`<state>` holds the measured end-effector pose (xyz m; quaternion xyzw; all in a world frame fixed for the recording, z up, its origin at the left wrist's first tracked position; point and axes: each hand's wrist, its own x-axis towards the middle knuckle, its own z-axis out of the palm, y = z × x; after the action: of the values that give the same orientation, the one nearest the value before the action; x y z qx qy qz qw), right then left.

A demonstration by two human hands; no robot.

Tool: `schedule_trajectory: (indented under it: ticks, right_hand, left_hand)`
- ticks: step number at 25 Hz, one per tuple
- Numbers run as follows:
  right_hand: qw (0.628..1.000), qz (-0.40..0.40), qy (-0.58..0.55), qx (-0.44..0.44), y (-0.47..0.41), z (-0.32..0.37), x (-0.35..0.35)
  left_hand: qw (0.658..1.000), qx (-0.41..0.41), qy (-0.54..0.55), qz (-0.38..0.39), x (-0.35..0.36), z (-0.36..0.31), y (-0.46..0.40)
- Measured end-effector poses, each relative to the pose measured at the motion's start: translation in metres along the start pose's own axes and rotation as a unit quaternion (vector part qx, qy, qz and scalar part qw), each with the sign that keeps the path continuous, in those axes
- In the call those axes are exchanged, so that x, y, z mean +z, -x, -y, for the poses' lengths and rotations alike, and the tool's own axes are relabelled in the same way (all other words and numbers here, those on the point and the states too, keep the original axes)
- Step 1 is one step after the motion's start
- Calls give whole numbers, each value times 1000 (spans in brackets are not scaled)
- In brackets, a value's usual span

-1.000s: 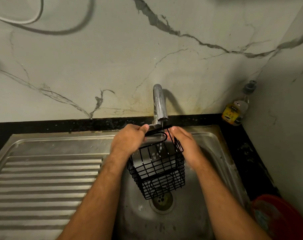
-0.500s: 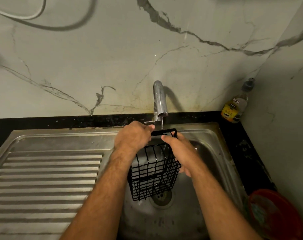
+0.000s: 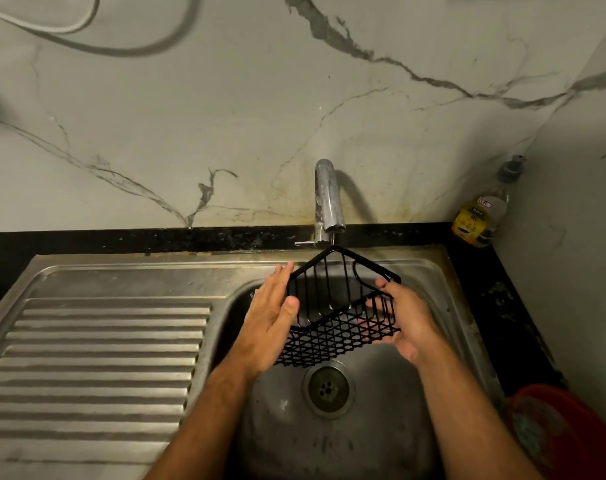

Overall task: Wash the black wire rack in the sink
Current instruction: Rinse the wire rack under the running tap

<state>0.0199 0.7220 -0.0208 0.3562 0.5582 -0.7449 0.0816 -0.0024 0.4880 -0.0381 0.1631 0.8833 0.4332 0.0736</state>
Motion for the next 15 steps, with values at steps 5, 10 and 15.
schedule_trajectory:
  ticks: [5, 10, 15]
  right_hand:
    - [998, -26, -1, -55, -6, -8, 2]
    - [994, 51, 91, -28, 6, 17, 0]
    - [995, 27, 79, 58, 5, -5, 11]
  left_hand:
    - [997, -44, -65, -29, -17, -35, -26]
    - [952, -43, -302, 0, -2, -82, -41]
    - [929, -12, -370, 32, 13, -94, -26]
